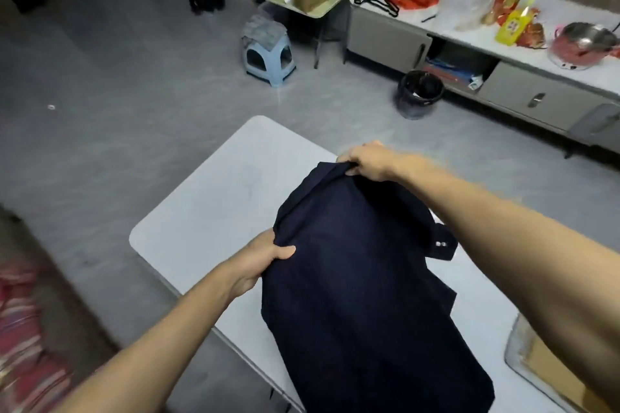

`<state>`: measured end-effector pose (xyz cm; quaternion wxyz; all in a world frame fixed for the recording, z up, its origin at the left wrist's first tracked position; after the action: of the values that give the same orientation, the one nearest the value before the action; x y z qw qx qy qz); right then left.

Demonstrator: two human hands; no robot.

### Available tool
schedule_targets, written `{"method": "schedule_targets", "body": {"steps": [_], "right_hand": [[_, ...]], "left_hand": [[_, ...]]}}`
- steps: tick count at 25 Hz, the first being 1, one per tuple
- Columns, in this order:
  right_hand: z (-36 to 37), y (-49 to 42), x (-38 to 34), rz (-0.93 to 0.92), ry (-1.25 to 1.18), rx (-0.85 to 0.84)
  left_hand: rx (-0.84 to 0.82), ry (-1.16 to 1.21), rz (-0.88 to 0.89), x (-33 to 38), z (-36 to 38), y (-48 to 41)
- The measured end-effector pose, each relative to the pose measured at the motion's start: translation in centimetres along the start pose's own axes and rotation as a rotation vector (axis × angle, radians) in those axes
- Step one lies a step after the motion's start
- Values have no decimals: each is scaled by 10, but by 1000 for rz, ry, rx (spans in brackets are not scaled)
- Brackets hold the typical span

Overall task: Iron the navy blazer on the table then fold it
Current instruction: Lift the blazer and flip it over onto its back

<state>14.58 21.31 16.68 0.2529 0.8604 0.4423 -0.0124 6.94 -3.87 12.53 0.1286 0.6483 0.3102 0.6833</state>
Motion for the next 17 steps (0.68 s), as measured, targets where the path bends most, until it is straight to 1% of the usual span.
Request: {"method": "schedule_targets", "body": {"steps": [3,6,7,9,10,11,12,13,14,15,16,17], "right_hand": [[112,-108,-29,-42,2,-71],[205,-185,-49,-64,-29,-62],[226,-196,-49,-56,-61,-38],[251,-190,-26,-5,-153,109],[259,-177,-3,80,-208,216],[266,-157,29,224,-261,336],[272,-129,66,430,-306,436],[281,-98,105,675,-360,489],[295,-68,142,918,-437,497],[312,-44,173,1120,-512,453],[330,-29,195,1237,-568,377],[344,-23,209,1268,-590,305]], "left_hand": [[179,3,-163,-108,-65,-74],[260,-108,-288,-191,-126,-138],[270,-172,-337,-209,-141,-153],[273,-313,-429,-224,-157,-172],[293,-386,-461,-223,-160,-179],[348,-492,-458,-216,-163,-188],[414,-623,-396,-204,-162,-199],[463,-748,-273,-186,-156,-214],[471,-839,-103,-166,-143,-233],[412,-907,59,-152,-124,-256],[305,-965,165,-143,-101,-281],[196,-1017,206,-138,-79,-304]]}}
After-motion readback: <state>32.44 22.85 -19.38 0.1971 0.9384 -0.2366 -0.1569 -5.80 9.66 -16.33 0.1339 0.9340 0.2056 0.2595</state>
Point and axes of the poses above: each hand's wrist, its own y-axis away from the middle knuckle, its own z-axis out of the palm, x = y × z, the point moved 6 cm from there along -y, towards the middle knuckle, and after that the axes turned 7 degrees about z, right-handed, at the moved point
